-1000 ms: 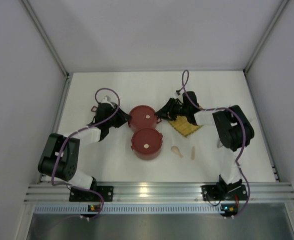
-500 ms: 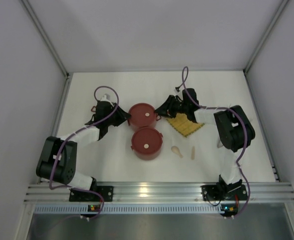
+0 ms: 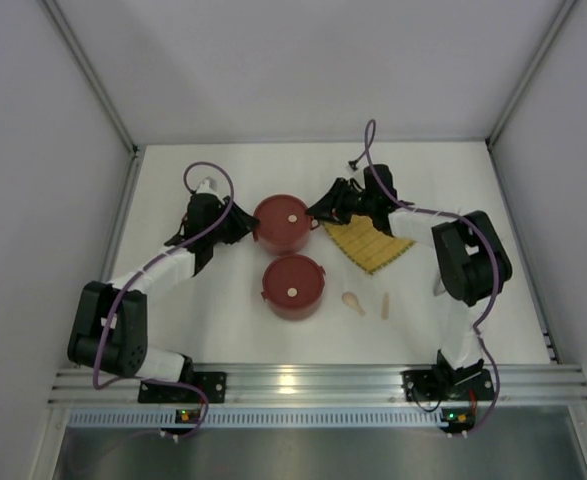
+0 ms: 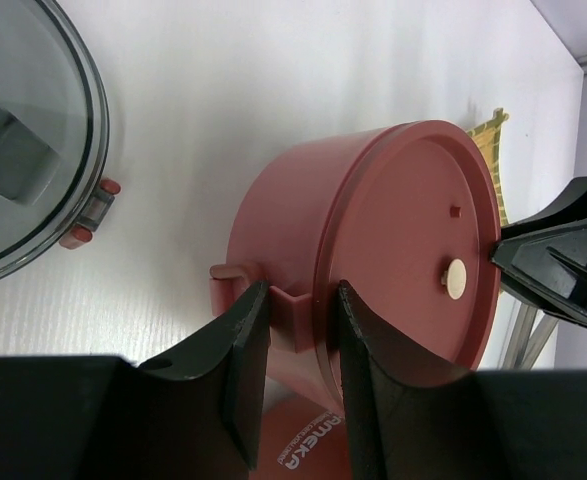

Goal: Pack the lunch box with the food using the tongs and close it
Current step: Pick up the packing box from the center of the board.

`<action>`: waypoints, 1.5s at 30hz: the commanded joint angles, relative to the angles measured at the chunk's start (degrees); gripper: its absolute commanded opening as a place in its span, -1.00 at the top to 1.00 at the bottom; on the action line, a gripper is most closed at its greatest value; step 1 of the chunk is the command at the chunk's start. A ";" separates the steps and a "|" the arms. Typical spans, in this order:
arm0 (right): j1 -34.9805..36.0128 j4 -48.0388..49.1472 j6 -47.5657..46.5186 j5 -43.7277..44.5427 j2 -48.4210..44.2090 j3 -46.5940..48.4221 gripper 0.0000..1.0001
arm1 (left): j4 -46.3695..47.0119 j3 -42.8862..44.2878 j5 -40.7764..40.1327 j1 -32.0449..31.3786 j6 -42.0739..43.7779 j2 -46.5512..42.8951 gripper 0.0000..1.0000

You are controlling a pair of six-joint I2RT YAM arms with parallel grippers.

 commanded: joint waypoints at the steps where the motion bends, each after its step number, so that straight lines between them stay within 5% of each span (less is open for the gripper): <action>1: 1.32 1.13 -0.91 -0.63 -4.61 3.81 1.00 | 0.41 3.23 1.82 -0.90 1.75 -2.80 1.00; 28: 2.28 -8.62 -3.81 0.42 -17.26 4.17 1.00 | -12.51 8.77 3.84 -3.01 3.15 -14.93 1.00; 45: 6.76 -16.36 -6.53 6.04 -31.06 -6.90 1.00 | -22.53 1.40 7.70 -3.98 3.86 -29.87 1.00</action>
